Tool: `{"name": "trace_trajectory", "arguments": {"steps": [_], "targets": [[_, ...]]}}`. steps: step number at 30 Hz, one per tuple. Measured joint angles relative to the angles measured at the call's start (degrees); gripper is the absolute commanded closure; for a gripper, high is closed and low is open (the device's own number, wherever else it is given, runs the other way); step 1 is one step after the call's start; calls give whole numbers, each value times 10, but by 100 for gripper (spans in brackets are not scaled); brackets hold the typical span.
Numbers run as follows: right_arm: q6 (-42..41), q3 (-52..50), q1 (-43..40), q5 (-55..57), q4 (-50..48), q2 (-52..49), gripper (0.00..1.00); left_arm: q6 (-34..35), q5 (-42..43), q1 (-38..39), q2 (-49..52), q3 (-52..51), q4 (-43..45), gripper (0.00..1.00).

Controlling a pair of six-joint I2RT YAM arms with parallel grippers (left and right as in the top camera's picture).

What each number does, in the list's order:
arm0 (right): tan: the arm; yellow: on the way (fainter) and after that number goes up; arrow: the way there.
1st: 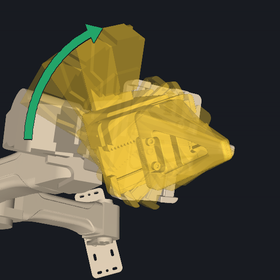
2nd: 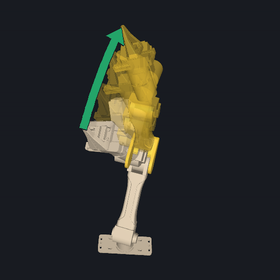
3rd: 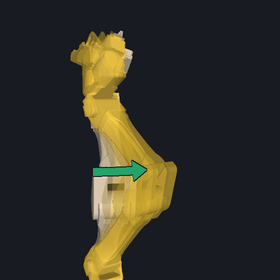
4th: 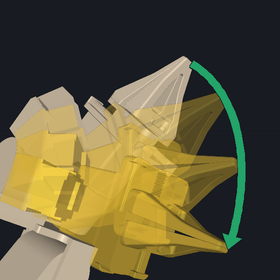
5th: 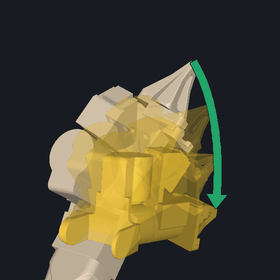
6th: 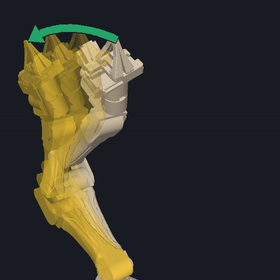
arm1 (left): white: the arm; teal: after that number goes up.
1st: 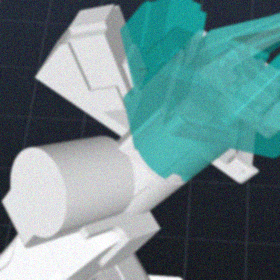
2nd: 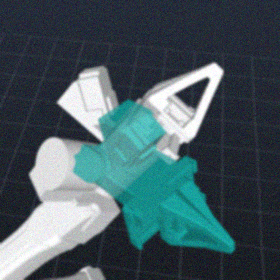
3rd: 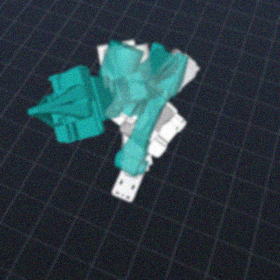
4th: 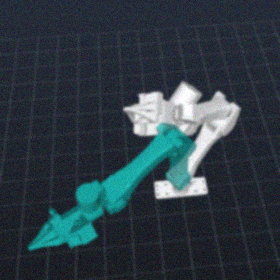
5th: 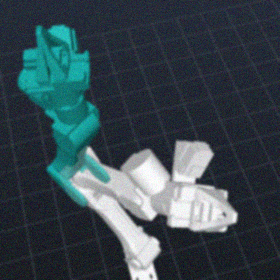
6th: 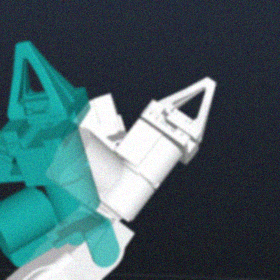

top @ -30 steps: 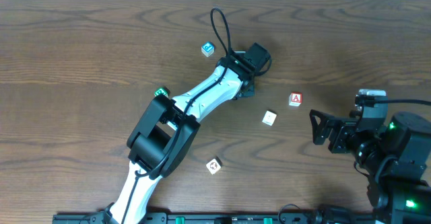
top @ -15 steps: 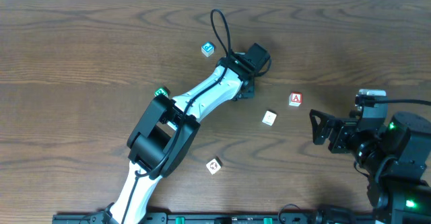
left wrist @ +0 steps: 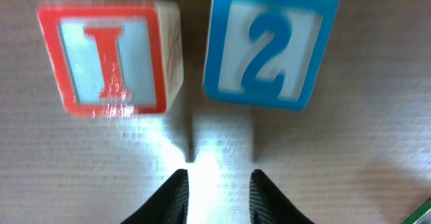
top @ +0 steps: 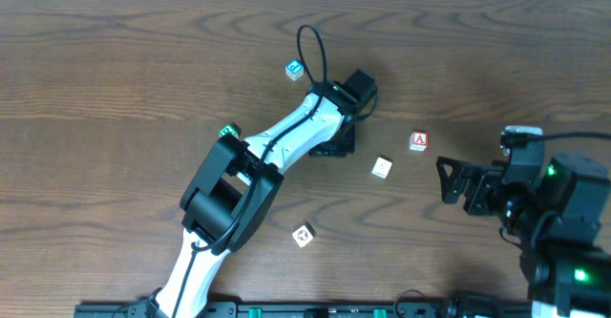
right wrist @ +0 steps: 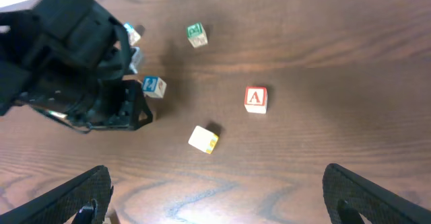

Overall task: Spell out Ai2
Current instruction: 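Place the '2' block right of the 'I' block and release, then retract the left arm and move the right gripper toward the red 'A' block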

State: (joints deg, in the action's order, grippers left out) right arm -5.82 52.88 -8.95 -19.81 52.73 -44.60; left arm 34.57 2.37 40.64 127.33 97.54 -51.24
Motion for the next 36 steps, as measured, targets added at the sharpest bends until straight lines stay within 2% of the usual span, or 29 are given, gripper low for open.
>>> {"name": "trace_trajectory", "arguments": {"steps": [5, 9, 13, 17, 23, 36], "targets": [[-1, 1, 0, 2, -5, -91, 1, 0, -2, 2, -34, 0, -33, 73], [-3, 1, 0, 0, -55, -196, 1, 1, -31, -21, -145, 0, -82, 73], [-6, 2, 17, -7, -102, -291, 1, 0, -49, -114, -268, 3, -124, 73], [-14, 21, 76, 44, -101, -381, 1, -16, -66, -233, -351, 3, -148, 72], [-34, 86, 105, 117, -89, -498, 1, -47, -80, -313, -413, 3, -176, 66], [-49, 108, 116, 172, -130, -599, 30, -66, -84, -330, -419, 3, -173, 61]]}}
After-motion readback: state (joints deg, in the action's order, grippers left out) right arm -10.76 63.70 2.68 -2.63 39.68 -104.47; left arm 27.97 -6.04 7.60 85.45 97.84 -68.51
